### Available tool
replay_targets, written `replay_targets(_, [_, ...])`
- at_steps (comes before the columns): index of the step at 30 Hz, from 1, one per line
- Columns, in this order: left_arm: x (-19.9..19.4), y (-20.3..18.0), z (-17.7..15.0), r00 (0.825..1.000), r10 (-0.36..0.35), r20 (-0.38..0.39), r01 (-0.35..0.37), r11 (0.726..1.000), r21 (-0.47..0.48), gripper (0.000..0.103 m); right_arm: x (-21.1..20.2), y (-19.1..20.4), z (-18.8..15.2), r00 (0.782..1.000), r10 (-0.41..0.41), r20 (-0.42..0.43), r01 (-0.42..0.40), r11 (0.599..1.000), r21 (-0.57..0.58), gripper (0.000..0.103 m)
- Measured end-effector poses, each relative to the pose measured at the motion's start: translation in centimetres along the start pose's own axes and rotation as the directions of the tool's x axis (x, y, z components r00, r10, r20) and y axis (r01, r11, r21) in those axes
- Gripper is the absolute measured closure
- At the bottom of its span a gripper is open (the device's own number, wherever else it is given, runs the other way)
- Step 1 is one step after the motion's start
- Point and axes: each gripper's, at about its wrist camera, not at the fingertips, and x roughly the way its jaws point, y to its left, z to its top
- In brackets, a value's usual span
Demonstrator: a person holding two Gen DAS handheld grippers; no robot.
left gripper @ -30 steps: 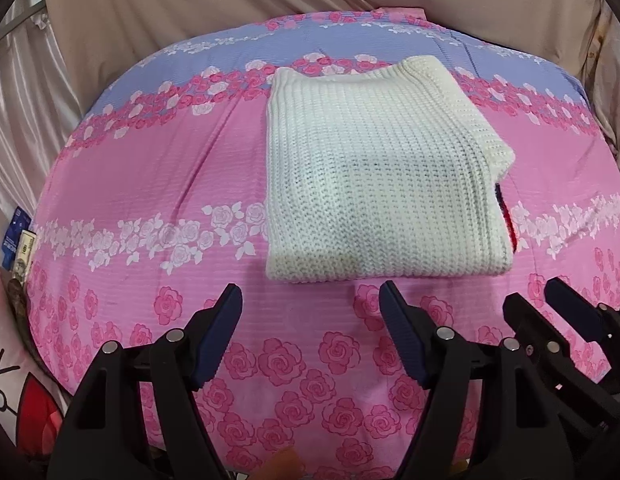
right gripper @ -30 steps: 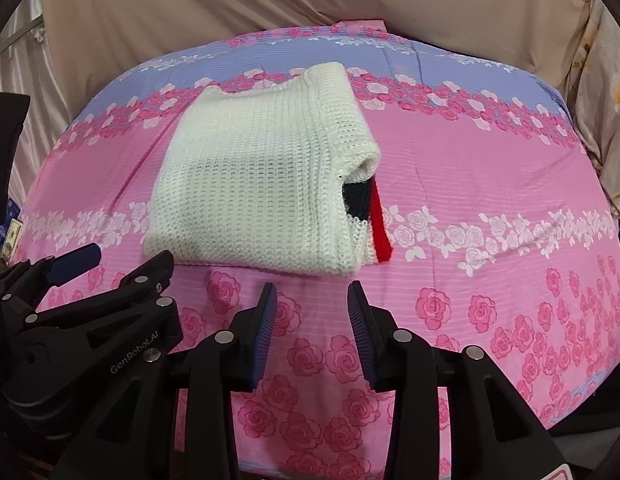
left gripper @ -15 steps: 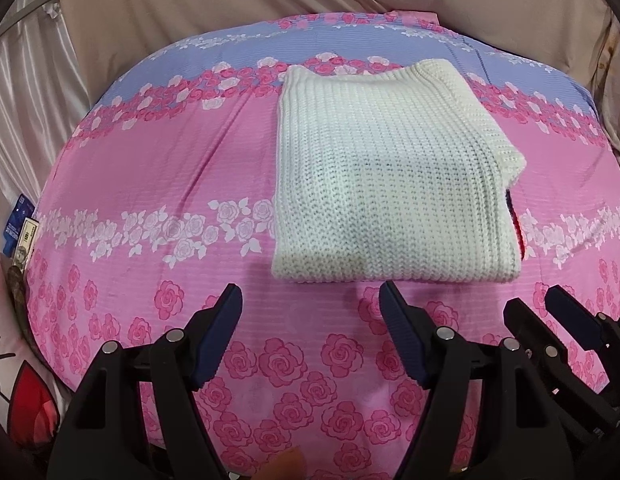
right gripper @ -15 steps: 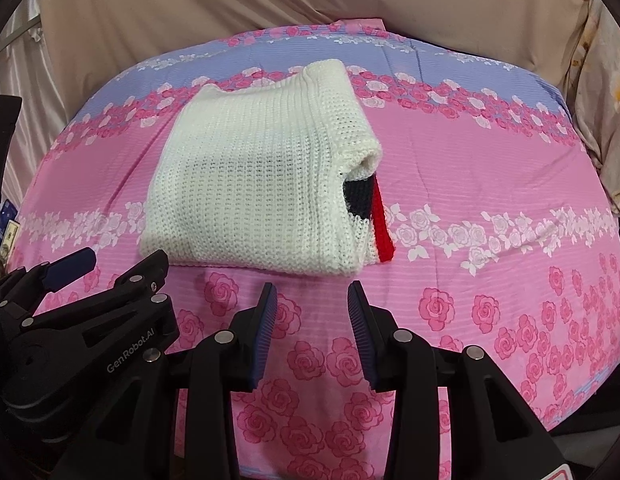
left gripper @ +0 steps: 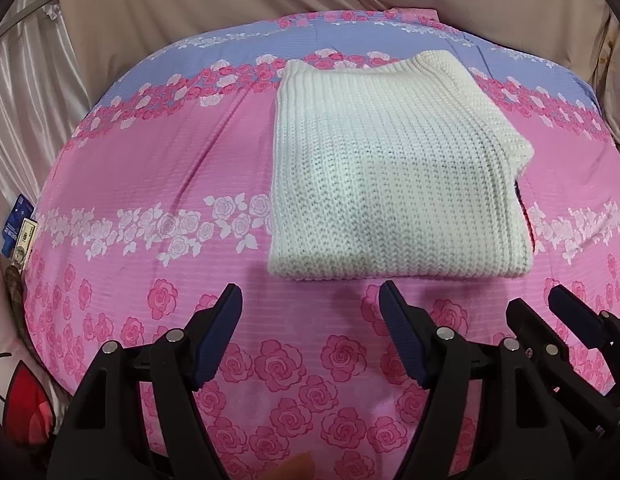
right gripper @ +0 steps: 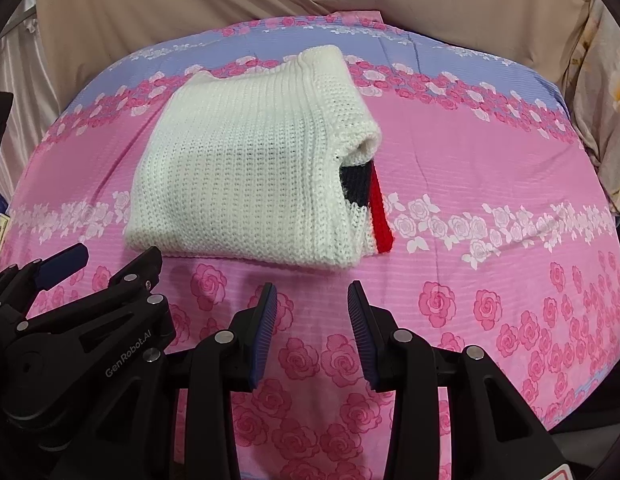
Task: Fold small clothes
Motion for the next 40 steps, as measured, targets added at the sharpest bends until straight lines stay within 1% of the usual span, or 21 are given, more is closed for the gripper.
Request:
replay_targets(25, [0.22,-0.14,-0.19,1.0,0.001,-0.007,-0.001,1.0,-0.012,0.034,0.17,0.0,-0.04,1.0,-0.008,0.006,0.008,1.0,0.003,0.066])
replay_targets(36, [0.06,-0.24,-0.33,1.0,0.017,-0.001,-0.017,1.0,-0.025,0.034,0.13,0.13,-0.21,1.0,-0.01,0.008,0.01,1.0,0.015,0.066])
replay_targets(40, [0.14,-0.39,-0.43,1.0,0.007,-0.012,-0.007,1.0,-0.025,0.035,0.16,0.12,-0.21,1.0,-0.013,0.007,0.013,1.0,0.012,0.066])
